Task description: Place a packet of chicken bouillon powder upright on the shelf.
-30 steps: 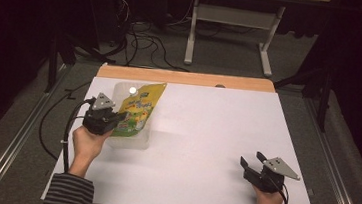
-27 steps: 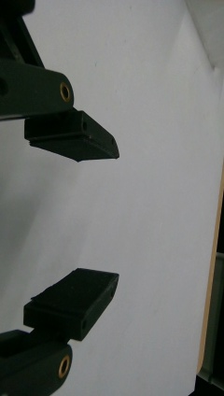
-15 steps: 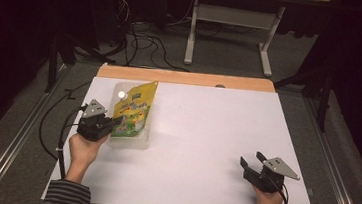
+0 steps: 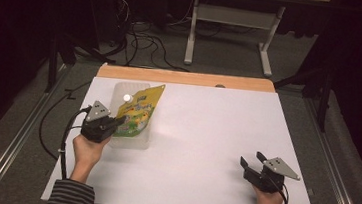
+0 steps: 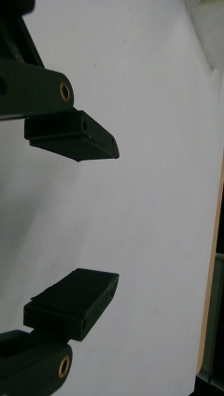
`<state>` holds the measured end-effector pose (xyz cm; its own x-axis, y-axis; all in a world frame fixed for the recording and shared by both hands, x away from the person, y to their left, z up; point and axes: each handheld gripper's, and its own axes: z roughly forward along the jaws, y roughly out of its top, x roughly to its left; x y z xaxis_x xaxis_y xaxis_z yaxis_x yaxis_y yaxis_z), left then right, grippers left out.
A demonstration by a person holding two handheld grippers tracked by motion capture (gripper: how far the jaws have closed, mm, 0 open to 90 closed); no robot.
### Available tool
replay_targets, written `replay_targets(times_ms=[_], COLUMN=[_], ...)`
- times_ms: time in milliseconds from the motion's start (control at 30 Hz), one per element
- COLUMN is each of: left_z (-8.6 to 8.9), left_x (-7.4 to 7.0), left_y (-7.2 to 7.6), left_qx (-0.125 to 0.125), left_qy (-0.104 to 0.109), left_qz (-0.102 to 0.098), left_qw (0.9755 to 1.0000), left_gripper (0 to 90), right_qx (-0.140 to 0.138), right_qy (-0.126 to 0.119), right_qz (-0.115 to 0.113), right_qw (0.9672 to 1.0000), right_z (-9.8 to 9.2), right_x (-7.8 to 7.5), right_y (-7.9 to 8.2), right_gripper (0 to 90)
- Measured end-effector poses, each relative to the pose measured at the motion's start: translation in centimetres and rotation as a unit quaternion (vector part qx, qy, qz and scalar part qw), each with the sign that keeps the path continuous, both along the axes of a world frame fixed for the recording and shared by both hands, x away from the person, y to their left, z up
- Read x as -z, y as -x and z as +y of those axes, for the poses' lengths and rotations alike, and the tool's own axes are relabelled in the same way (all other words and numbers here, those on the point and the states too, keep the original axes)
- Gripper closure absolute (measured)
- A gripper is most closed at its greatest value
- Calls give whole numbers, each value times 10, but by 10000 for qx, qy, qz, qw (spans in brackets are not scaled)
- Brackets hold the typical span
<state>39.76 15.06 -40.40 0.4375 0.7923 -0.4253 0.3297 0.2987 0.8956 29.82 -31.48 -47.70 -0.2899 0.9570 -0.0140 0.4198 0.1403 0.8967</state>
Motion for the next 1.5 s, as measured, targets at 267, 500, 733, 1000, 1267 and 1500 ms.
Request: replay_targets(times_ms=[267,500,733,1000,1267,1500], left_z=[8,12,22,29,35,40], left_x=[6,9,13,10,13,10], left_y=[2,5,8,15,20,26], left_qx=[19,102,35,-13,-180,-424], left_qy=[-20,-202,-16,226,257,253], left_qz=[130,280,361,277,211,89], left_qw=[9999,9994,9993,9994,9993,9987], left_gripper=[899,878,867,822,766,656], right_qx=[-12,-8,0,-12,-5,-15], right_qy=[17,17,5,18,13,21], right_qz=[-6,0,0,0,14,12], right_qw=[10000,10000,10000,10000,10000,10000], right_z=[0,0,0,0,1,1], right_x=[0,0,0,0,0,0], right_y=[0,0,0,0,0,0], right_gripper=[347,347,346,346,346,346])
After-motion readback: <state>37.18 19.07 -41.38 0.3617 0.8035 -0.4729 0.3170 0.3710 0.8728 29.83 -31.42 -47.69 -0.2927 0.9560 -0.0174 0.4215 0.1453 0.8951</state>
